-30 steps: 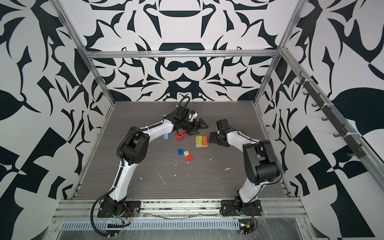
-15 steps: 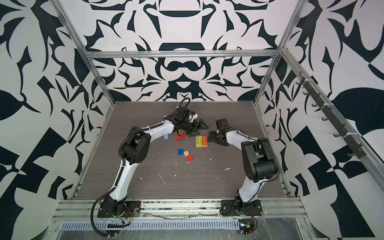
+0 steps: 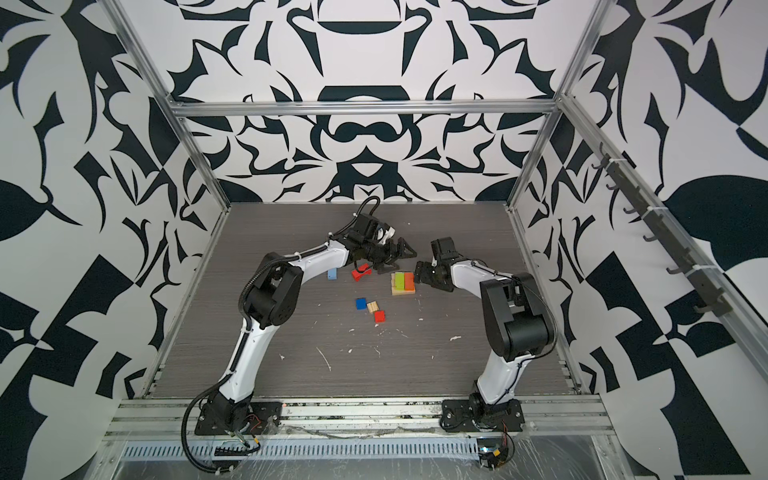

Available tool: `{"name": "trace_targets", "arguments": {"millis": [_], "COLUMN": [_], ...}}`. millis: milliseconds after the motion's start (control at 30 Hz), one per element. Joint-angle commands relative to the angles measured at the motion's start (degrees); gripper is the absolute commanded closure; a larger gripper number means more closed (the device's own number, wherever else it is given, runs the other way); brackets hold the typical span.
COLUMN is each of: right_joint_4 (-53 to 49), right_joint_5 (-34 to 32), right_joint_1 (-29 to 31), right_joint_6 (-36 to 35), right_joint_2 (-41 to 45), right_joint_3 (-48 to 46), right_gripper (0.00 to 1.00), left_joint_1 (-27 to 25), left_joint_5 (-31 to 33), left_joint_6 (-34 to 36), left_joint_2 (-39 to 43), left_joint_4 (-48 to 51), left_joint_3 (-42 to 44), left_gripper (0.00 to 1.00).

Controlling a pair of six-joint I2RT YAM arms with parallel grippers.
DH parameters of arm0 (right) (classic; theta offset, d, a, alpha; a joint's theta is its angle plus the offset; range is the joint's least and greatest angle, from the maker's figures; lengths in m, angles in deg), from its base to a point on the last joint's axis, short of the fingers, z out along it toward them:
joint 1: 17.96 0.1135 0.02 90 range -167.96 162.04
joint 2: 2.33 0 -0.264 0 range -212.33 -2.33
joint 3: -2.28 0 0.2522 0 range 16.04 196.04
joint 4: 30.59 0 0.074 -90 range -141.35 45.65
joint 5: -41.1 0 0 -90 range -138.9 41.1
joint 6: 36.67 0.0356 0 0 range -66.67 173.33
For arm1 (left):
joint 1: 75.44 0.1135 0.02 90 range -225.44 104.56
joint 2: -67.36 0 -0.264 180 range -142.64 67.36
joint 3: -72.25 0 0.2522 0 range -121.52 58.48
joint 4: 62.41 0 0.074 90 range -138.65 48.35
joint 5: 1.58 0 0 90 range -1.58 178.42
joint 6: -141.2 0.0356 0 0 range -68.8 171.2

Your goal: Build the wood block tower

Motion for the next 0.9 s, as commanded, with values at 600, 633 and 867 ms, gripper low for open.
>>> {"name": "trace_targets", "arguments": {"millis": [600,633,867], "right_joint_4": [1.2,1.2,1.2], "right_joint_5": [1.1,1.2,1.9], "right_joint_1": [-0.1,-0.1,-0.1], "right_joint_6": [-0.6,-0.6,-1.0], "right_joint_2": [-1.0,-1.0,-1.3], "right_joint_3": [2.3,2.4,2.5], "right_gripper": [0.15,0.15,0.16], "left_joint_1": [1.3,1.3,1.5], "left_joint_5": [0.1,0.0,0.1], "left_joint_6": [-0.6,-0.6,-0.3], "left_joint_2": [2.3,2.4,3.0], "left_joint_4": [-1.6,-1.6,-1.6], "left_joint_3": [2.6,2.7,3.5], "left_gripper": [0.00,0.01,0.00]}}
